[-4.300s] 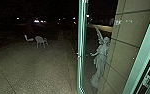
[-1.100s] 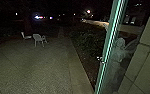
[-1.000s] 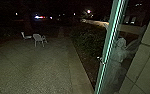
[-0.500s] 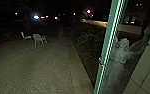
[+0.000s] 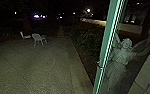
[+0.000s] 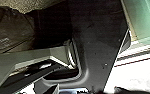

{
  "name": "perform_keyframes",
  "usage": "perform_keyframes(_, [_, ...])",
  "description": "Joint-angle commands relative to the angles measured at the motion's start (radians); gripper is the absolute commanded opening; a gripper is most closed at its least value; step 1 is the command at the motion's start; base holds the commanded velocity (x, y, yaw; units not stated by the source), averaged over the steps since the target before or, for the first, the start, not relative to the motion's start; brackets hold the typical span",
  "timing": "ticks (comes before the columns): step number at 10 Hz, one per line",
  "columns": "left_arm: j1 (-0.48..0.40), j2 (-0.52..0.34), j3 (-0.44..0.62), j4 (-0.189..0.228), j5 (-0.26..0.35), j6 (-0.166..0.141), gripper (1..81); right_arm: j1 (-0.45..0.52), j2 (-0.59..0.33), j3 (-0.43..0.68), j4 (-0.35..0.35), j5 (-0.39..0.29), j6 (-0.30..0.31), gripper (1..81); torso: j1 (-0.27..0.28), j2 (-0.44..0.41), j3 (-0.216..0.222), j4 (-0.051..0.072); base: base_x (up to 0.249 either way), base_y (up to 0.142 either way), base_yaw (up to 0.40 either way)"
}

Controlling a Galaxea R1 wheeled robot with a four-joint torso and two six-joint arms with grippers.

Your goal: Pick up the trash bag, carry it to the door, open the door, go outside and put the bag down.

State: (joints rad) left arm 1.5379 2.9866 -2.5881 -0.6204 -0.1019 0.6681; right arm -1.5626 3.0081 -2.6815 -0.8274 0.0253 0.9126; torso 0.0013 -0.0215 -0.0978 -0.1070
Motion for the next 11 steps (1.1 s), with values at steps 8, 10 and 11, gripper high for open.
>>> perform_keyframes(8, [-0.034,0.002,0.008,-0.002,0.07,0.004,1.0,0.041,-0.002,0.0,-0.006,-0.044,-0.003,81.1,0.001,0.001,0.0,0.0,0.073,0.034,0.0])
perform_keyframes(10, [-0.035,0.003,0.008,-0.002,0.07,0.004,1.0,0.041,-0.002,0.0,-0.004,-0.044,-0.003,81.1,0.0,0.0,0.0,0.0,0.073,0.069,0.0])
perform_keyframes(11, [-0.035,0.002,0.008,-0.002,0.07,0.004,1.0,0.041,-0.002,0.0,-0.006,-0.044,-0.003,81.1,0.0,0.001,0.0,0.0,0.073,0.069,0.0])
